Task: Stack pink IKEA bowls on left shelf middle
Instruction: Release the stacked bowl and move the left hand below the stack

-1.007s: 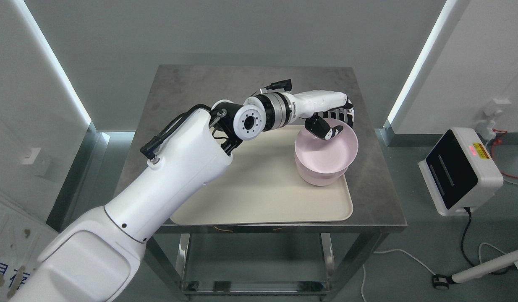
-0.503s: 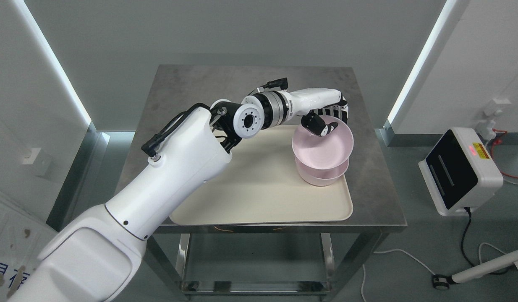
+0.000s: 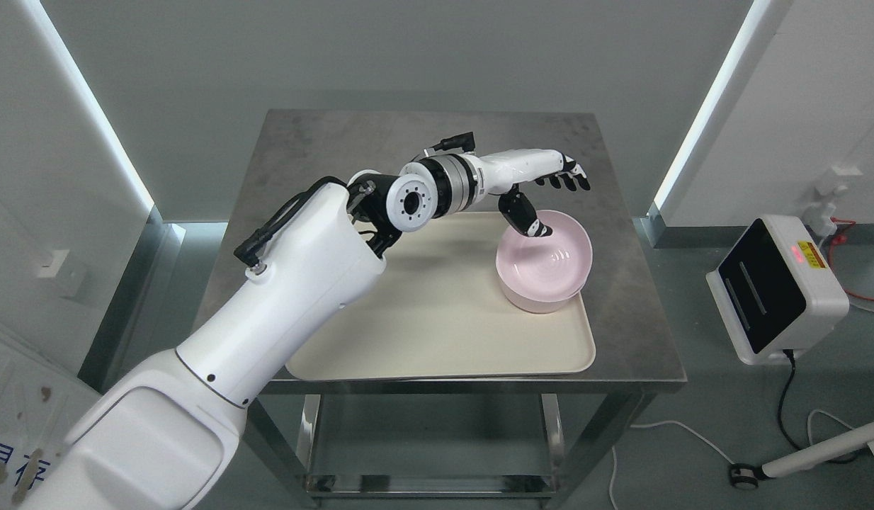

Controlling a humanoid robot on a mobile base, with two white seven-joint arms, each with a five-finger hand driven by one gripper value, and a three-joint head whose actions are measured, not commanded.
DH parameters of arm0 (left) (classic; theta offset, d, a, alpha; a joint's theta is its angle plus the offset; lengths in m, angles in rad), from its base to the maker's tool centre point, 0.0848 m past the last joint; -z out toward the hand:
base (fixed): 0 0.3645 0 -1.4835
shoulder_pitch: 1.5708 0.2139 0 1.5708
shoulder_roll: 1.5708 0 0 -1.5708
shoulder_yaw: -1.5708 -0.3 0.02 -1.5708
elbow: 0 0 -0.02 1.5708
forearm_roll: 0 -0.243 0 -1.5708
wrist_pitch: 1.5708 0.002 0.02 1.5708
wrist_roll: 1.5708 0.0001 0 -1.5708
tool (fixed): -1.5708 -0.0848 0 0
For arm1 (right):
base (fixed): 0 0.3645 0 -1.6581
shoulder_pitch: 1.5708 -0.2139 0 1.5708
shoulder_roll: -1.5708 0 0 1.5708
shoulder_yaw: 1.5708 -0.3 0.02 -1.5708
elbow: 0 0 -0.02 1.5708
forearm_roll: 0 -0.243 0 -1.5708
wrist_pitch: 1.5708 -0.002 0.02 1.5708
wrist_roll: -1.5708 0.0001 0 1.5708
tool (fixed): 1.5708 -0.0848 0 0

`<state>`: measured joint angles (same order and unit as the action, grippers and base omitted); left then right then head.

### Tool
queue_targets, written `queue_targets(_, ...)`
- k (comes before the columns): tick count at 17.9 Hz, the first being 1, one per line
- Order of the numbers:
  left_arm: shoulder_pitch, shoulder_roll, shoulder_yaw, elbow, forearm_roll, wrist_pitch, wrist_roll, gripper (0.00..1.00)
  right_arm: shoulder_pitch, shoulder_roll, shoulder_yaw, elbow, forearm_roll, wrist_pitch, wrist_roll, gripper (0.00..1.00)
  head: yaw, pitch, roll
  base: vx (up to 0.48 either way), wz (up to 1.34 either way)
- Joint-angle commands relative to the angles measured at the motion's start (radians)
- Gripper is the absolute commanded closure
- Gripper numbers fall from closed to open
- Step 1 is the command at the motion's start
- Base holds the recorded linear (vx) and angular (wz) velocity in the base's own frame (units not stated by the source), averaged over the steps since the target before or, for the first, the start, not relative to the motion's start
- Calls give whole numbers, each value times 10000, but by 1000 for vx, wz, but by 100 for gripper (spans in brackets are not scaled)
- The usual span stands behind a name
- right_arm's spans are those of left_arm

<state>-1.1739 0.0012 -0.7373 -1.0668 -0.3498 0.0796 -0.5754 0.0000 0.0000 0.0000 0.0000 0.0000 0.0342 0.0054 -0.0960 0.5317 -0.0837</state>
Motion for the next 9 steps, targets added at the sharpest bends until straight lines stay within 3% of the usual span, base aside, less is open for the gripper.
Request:
queue_targets(1,754,162,3715,-1308,153,-60,-137,31,292,-175,-107,-337,0,11,7,0,0,0,0,0,0)
queue_targets(3,1015,162,5020,-2152,809,-60,-137,31,292,-175,-123,-337,0,-5,7,0,0,0,0,0,0)
queue_targets(5,1825,162,6402,-3515,1717,-91,-60,21,292,-175,-123,-337,0,-5,7,0,0,0,0,0,0)
queue_targets(7,2836,162,6514,-4559,1734,-624,-151,3,292,-175,-107,-337,0,10,7,0,0,0,0,0,0)
queue_targets(9,4064,162,6270,-5298,1734,-1941,-259,3,292,-175,-107,-337,0,-5,7,0,0,0,0,0,0)
